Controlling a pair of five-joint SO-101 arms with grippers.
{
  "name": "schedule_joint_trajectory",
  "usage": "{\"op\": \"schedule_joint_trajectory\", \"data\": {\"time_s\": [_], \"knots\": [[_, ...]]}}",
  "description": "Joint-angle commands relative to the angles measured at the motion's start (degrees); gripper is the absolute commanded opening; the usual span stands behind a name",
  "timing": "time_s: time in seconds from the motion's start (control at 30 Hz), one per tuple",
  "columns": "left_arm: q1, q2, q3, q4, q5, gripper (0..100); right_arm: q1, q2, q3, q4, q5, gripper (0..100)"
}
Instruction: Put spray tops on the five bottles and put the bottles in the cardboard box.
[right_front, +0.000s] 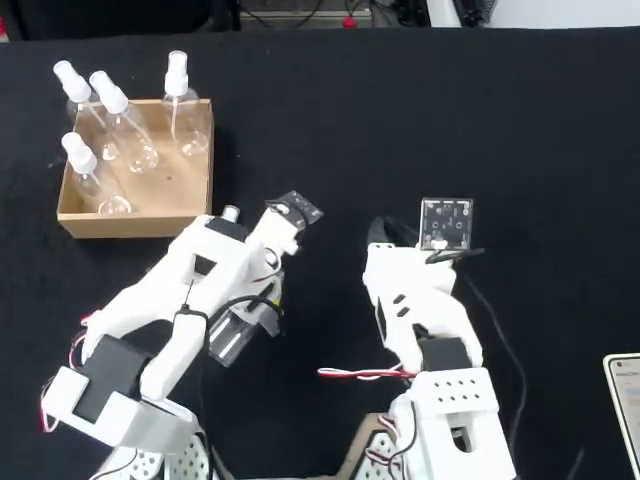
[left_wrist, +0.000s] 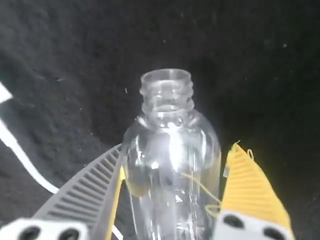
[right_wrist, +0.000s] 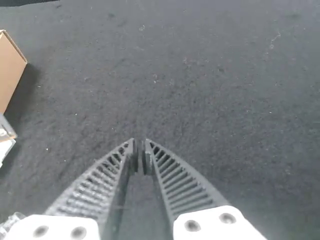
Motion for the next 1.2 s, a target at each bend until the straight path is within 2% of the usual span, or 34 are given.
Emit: {"op": "schedule_joint_trajectory", "data": {"time_s": [0.0, 0.23, 0.33, 0.47, 0.63, 0.87, 1.03, 1.17], "knots": [[0.75, -0.26, -4.53, 0.0, 1.76, 30, 0.44, -1.01, -4.0, 0.18, -0.35, 2.5], [0.57, 0.18, -5.05, -0.35, 3.08, 29, 0.44, -1.01, -4.0, 0.18, -0.35, 2.5], [0.31, -0.35, -4.7, 0.09, 3.08, 22, 0.44, -1.01, -4.0, 0.18, -0.35, 2.5], [0.22, -0.35, -7.43, 5.89, 2.73, 5, 0.44, -1.01, -4.09, 0.18, -0.35, 2.5], [-1.27, -4.04, -13.14, 15.3, 2.73, 7, 0.44, -1.01, -4.0, 0.18, -0.35, 2.5], [-12.35, -18.11, -13.85, 22.77, 2.73, 8, -1.85, -1.01, -3.82, 0.7, -0.09, 2.5], [-25.45, -26.73, -2.42, 16.35, -0.79, 8, -9.49, -0.66, -3.74, 0.79, 5.8, 2.6], [-35.3, -32.7, 4.09, 12.22, -0.79, 8, -15.91, -0.66, -4.0, 0.79, 8.7, 2.6]]}}
